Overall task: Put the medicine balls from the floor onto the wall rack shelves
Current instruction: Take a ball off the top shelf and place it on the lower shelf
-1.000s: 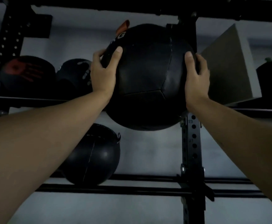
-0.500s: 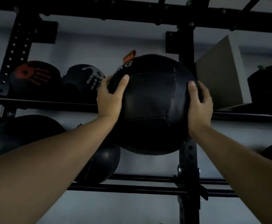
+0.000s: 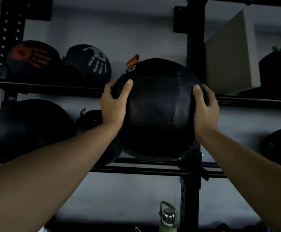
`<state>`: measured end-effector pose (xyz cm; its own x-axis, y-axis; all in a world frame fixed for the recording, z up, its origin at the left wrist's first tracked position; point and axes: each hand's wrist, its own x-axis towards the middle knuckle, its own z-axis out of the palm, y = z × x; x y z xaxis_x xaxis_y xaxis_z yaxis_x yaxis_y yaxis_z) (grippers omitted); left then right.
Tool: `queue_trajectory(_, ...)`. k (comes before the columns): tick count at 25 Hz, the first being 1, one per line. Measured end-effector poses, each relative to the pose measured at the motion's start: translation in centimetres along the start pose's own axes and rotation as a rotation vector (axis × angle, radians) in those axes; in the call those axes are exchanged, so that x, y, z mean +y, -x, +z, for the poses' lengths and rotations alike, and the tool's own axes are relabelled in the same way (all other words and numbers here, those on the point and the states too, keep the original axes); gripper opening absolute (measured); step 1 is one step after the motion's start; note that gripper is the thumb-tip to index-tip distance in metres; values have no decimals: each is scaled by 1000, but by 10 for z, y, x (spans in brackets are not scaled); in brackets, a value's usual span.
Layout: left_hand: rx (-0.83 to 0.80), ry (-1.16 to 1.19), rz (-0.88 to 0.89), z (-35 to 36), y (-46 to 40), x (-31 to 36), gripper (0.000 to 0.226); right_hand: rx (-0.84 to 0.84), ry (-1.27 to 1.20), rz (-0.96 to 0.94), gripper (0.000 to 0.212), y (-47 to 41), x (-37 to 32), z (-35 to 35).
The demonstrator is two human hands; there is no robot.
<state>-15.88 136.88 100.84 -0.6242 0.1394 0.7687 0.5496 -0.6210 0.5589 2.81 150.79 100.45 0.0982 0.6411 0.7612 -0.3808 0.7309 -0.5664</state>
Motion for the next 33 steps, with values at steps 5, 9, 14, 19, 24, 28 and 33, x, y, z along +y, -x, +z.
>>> queue_trajectory(5, 23, 0, -37, 7, 3, -38, 53, -16, 26, 28, 89, -2, 36, -1)
queue_trajectory(9, 36, -15, -58, 21, -3, -74, 52, -14, 37, 35, 82, -13, 78, 5)
queue_trajectory(14, 10, -46, -91, 36, -2, -137, 56, -35, 50, 86, 85, -23, 145, 8)
queue_trajectory(19, -44, -107, -179, 59, -27, -191, 43, -88, 77, 140, 67, -55, 207, 14)
queue_trajectory(24, -176, -229, -36, 78, -46, -214, 69, -173, 151, 65, 52, -76, 241, 21)
queue_trajectory(28, -130, -297, -16, 85, -52, -225, 67, -197, 217, 28, 70, -80, 243, 27)
queue_trajectory(33, -202, -340, -18, 79, -47, -216, 65, -294, 375, 27, 63, -82, 235, 16)
